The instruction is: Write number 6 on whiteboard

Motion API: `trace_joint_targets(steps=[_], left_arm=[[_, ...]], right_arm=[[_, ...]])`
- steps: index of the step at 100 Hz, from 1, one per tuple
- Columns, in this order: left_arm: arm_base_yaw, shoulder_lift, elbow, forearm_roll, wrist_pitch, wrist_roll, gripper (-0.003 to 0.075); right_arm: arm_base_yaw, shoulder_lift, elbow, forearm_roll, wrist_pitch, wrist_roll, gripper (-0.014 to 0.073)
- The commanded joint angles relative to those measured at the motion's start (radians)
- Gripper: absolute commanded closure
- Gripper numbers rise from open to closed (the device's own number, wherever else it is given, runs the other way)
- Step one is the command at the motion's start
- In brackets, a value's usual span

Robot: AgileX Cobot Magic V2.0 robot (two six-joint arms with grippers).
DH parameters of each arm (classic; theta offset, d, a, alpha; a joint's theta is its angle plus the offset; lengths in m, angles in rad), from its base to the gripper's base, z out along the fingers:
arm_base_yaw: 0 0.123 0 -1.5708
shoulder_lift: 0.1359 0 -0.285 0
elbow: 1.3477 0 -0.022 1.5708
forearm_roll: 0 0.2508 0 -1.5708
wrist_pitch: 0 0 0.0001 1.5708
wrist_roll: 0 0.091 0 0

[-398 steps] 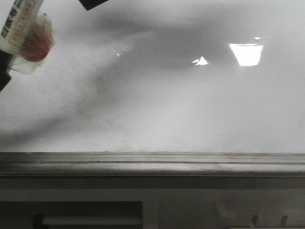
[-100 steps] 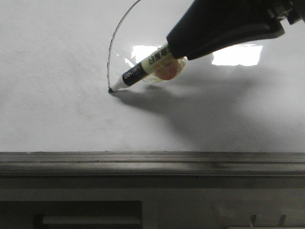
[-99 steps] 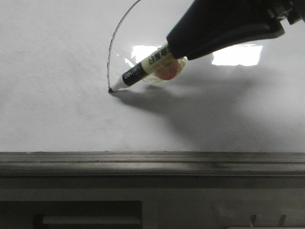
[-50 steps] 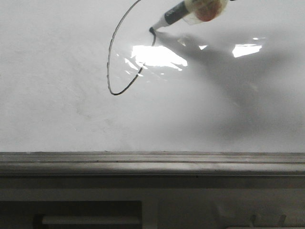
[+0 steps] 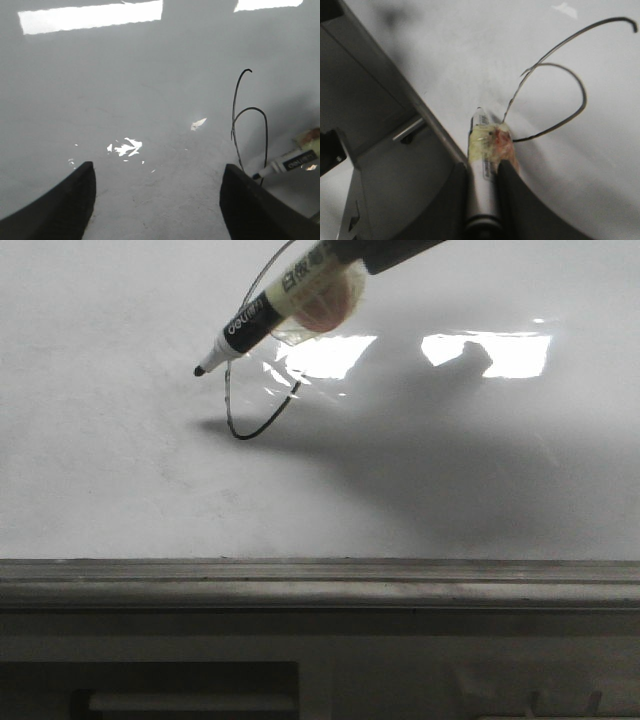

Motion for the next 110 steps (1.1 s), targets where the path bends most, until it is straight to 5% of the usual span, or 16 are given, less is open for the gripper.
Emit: trace_joint_targets(steps=[1, 35, 79, 110], left_arm=[[0.001, -0.001, -0.028, -0.043, 0.002, 0.029, 0.0247], [-0.117, 0.05, -0.054, -0.295, 0.14, 0.411, 0.0247], [-0.375, 0.301, -0.169, -0.247, 0.14, 0.445, 0.0295], [-0.4, 0.387, -0.176, -0.246, 0.092, 0.445, 0.0356]], right_arm=[[-0.01, -0.054, -0.037, 0.006, 0.048, -0.013, 0.0638], [-0.02, -0.012, -0.141, 0.013, 0.173, -0.013, 0.0638], [-0.014, 0.11, -0.324, 0.013, 0.348, -0.013, 0.0638], [-0.014, 0.11, -0.326, 0.02, 0.373, -0.013, 0.0638]])
